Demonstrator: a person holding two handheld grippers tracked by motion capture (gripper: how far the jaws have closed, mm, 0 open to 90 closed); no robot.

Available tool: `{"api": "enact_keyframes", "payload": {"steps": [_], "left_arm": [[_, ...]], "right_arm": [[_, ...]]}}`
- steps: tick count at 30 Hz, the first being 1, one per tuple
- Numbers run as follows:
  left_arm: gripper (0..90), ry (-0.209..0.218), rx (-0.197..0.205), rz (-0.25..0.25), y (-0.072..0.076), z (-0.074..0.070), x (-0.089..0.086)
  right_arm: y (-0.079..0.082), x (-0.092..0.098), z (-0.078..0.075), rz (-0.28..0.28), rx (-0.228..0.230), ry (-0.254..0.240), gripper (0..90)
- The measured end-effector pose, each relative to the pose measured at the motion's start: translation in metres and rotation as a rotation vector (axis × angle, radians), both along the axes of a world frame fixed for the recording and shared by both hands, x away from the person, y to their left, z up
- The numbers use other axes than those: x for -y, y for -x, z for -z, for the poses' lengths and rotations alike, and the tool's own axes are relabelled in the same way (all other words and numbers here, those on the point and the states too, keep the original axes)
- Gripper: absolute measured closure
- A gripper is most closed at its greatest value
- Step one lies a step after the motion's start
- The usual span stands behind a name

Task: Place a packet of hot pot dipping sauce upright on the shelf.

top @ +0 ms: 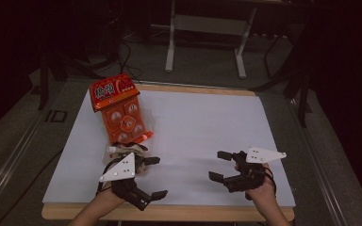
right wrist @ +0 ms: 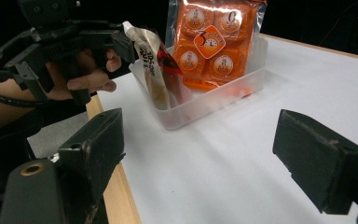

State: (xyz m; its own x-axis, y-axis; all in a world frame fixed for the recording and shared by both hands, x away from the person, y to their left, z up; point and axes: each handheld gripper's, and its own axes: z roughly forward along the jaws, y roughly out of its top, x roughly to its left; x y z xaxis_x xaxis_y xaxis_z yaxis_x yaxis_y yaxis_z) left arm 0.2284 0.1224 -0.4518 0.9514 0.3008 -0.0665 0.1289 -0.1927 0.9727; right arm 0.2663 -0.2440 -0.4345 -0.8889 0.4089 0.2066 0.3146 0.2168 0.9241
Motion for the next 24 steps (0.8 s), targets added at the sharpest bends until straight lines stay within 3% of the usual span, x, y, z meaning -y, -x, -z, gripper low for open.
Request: {"api": "enact_keyframes", "payload": {"steps": [7, 11, 20, 24], "left_arm": [[2.6, 0.01, -0.019, 0.03, 0.001, 0.01, 0.007], [2.8, -0.013, -0.025, 0.026, 0.001, 0.015, 0.009], [2.8, -0.018, -0.04, 0.041, 0.001, 0.027, 0.011], [2.8, -0.05, -0.043, 0.034, 0.0, 0.035, 0.013]], "right_arm": [[0.0, -0.001, 0.003, -0.001, 0.002, 0.012, 16.2], [0.0, -0.001, 0.004, -0.003, -0.003, 0.014, 16.2], [-0.002, -0.002, 0.007, -0.004, -0.007, 0.017, 16.2], [-0.002, -0.003, 0.008, -0.007, -0.006, 0.026, 16.2]]}}
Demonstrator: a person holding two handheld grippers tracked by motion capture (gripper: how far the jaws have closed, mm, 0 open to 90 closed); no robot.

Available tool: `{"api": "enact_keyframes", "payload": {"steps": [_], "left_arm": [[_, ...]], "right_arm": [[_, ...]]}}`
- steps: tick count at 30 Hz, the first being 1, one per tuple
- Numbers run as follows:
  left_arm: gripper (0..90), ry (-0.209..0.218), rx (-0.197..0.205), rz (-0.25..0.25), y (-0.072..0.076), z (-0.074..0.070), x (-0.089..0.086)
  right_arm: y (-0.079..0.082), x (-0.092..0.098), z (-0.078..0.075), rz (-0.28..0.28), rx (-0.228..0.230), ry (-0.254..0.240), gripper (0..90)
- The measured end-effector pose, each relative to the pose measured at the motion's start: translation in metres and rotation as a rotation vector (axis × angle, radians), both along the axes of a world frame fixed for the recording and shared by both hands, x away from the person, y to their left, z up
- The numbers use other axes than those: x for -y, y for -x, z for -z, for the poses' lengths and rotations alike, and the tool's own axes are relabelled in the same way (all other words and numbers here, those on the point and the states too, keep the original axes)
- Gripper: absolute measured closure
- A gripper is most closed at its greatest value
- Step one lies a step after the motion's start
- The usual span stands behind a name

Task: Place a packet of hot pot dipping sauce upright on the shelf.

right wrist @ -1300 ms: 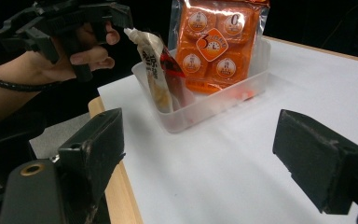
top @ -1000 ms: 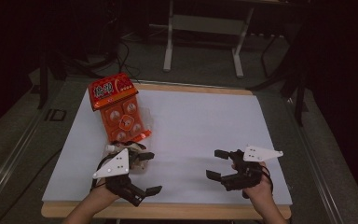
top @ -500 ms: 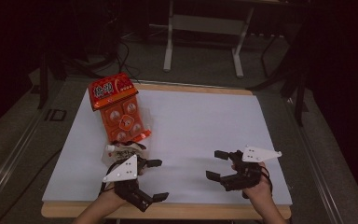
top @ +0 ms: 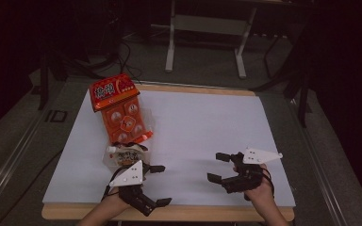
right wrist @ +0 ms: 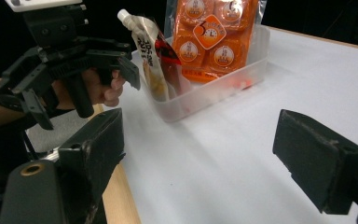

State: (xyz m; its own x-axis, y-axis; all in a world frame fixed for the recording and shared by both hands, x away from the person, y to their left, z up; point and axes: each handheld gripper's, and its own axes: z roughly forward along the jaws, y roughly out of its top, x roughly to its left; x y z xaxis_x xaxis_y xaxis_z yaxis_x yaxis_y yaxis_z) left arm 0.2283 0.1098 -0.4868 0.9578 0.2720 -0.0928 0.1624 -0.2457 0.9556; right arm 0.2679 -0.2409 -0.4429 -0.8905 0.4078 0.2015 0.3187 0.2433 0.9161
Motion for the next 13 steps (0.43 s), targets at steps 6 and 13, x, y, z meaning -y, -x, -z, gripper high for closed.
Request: {"api": "enact_keyframes", "payload": {"steps": [6, 13], "left_arm": [[2.8, -0.022, -0.015, -0.001, -0.001, 0.0074, 0.0019], [2.8, -0.026, -0.024, 0.003, -0.0019, 0.0109, 0.0022]], "right_arm": [[-0.0001, -0.0008, 0.0025, 0.0, -0.002, 0.011, 16.2], [-0.0005, 0.0003, 0.0034, 0.008, 0.018, 0.018, 16.3]]}}
